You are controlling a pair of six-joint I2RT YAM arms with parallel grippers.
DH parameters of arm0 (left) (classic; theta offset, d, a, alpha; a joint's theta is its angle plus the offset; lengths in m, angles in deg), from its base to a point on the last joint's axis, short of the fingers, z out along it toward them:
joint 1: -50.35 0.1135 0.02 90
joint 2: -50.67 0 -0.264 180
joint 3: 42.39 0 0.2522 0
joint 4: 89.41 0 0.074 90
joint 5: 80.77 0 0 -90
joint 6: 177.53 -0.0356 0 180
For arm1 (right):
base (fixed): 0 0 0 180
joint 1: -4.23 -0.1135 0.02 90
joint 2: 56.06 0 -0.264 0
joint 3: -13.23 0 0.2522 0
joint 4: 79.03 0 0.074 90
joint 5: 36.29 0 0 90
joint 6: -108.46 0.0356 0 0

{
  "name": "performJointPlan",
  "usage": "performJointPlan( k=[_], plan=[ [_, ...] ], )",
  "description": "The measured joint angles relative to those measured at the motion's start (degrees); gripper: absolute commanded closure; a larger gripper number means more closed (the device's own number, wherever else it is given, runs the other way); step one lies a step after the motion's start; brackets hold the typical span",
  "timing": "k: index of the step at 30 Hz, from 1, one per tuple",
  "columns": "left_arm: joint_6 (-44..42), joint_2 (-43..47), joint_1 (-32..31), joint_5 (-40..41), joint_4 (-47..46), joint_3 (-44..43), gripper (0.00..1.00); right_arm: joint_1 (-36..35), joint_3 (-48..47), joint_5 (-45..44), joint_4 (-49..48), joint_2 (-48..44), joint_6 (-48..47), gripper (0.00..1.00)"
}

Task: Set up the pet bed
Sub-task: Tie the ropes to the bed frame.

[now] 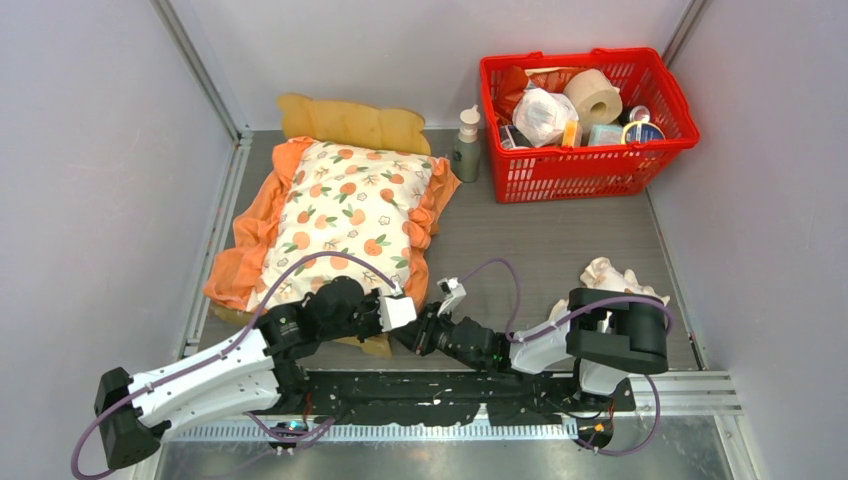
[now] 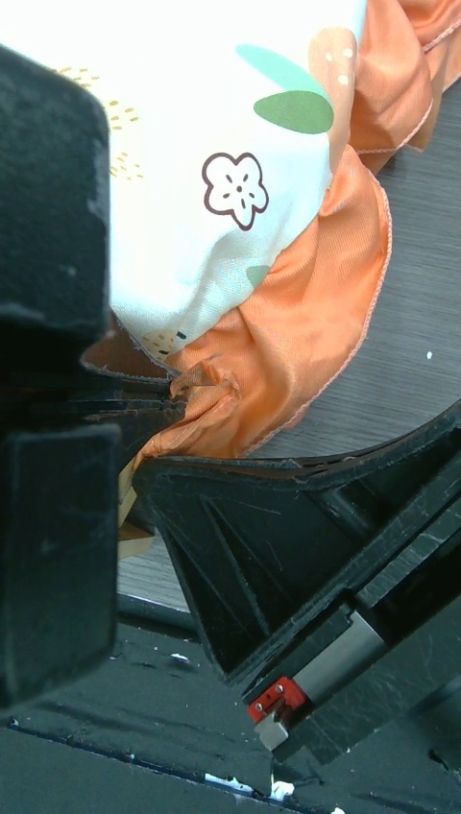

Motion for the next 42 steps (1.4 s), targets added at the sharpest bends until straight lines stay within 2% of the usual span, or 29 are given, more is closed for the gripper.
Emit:
performJointPlan(
  k=[13, 19, 27, 42],
  plan=[
    [0.00, 0.00, 0.07, -0.07, 0.00, 0.00, 1.00, -1.09, -0.22, -4.74, 9.31, -7.19, -0.72, 0.81],
    [0.00, -0.02, 0.07, -0.26, 0.00, 0.00, 1.00, -1.79, -0.20, -5.01, 7.69, -7.52, -0.28, 0.73],
    [0.00, -0.39, 0.07, -0.35, 0.00, -0.02, 1.00, -2.14, -0.20, -4.87, 5.51, -7.26, 2.25, 0.73],
    [0.00, -0.68, 0.07, -0.55, 0.02, -0.55, 1.00, -1.88, -0.22, -3.23, 0.98, -1.14, 7.85, 0.74]
  ],
)
